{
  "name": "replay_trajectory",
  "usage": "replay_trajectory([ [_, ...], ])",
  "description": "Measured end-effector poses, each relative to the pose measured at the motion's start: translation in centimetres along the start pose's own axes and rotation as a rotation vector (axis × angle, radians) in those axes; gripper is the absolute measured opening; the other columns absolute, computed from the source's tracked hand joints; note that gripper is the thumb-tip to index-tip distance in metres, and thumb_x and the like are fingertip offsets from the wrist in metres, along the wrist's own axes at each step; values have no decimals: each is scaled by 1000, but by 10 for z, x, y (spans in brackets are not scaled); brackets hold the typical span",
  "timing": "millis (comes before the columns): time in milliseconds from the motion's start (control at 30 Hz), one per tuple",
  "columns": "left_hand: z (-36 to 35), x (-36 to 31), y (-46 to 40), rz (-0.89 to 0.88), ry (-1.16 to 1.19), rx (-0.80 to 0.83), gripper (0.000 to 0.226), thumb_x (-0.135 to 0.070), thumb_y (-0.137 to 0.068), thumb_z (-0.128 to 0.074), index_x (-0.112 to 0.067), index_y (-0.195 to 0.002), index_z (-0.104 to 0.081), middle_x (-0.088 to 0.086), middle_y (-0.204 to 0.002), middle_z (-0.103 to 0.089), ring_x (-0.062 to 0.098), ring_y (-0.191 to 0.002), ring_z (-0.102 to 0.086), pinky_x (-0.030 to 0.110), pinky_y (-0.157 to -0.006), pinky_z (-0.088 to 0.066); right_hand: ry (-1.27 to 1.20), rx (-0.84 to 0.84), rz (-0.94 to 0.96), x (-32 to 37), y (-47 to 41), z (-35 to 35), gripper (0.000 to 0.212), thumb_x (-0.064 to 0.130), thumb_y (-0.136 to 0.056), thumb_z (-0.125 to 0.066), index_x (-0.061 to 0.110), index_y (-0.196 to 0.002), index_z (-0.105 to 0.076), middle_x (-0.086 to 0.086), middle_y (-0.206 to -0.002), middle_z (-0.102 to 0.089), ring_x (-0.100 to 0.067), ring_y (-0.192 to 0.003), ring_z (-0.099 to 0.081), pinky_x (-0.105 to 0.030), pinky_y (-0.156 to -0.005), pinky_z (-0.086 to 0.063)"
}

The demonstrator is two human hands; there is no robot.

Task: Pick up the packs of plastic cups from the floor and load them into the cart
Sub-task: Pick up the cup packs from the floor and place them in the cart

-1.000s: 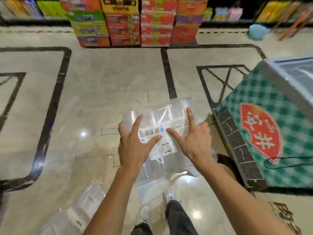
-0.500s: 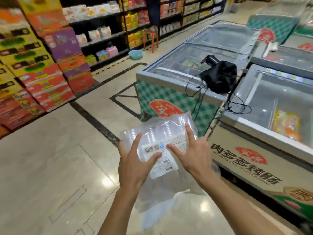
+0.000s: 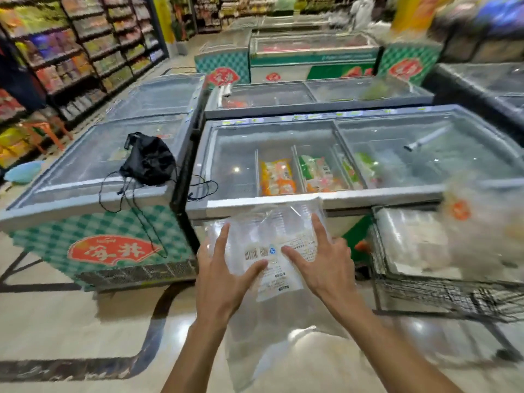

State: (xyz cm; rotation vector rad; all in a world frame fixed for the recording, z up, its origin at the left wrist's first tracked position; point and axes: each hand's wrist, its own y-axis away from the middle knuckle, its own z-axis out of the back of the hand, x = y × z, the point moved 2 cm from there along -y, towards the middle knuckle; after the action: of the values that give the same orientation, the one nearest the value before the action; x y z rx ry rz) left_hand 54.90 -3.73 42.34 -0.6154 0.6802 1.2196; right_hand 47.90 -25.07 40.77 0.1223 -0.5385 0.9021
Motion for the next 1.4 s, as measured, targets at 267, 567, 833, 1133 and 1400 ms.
replay_trajectory([
  [267, -150, -123, -26, -132, 133, 193, 135, -78, -59, -83, -35, -165, -11, 0, -167, -29, 24, -151, -33, 44, -118, -33, 43, -147, -308, -166, -30, 76, 107, 104, -69, -24, 52, -159, -2, -20, -120, -52, -38, -109, -53, -47, -95, -48],
  [567, -298, -185, -77, -69, 257, 456, 67, -86, -55, -80, -28, -88, -74, -9, -79, -76, 6, -72, -72, 31, -67, -59, 130, -142, -545, -284, -87, 110, 105, 102, -69, -26, 52, -158, 0, -16, -119, -50, -36, -107, -55, -45, -91, -51],
  [833, -418, -253, -118, -58, 267, 664, 85, -93, -51, -76, -46, -118, -55, -11, -123, -63, 19, -110, -68, 48, -90, -59, 14, -190, -793, -379, -128, 137, 103, 98, -71, -38, 53, -158, -4, -14, -119, -48, -34, -106, -54, -44, -89, -51],
  [1133, -514, -395, -92, -151, 408, 941, 76, -88, -62, -55, -48, -126, -53, -16, -123, -59, -28, -94, -54, 22, -86, -43, -227, -262, -960, -518, -164, 197, 109, 109, -62, -24, 57, -155, -4, -21, -129, -52, -42, -119, -51, -56, -101, -47],
  [1400, -621, -514, -64, -345, 302, 1036, 60, -85, -66, -58, -68, -123, -51, -8, -146, -51, -4, -126, -54, 17, -88, -44, -456, -262, -954, -632, -186, 264, 97, 107, -65, -12, 67, -151, 7, -20, -140, -49, -40, -126, -50, -56, -107, -43],
])
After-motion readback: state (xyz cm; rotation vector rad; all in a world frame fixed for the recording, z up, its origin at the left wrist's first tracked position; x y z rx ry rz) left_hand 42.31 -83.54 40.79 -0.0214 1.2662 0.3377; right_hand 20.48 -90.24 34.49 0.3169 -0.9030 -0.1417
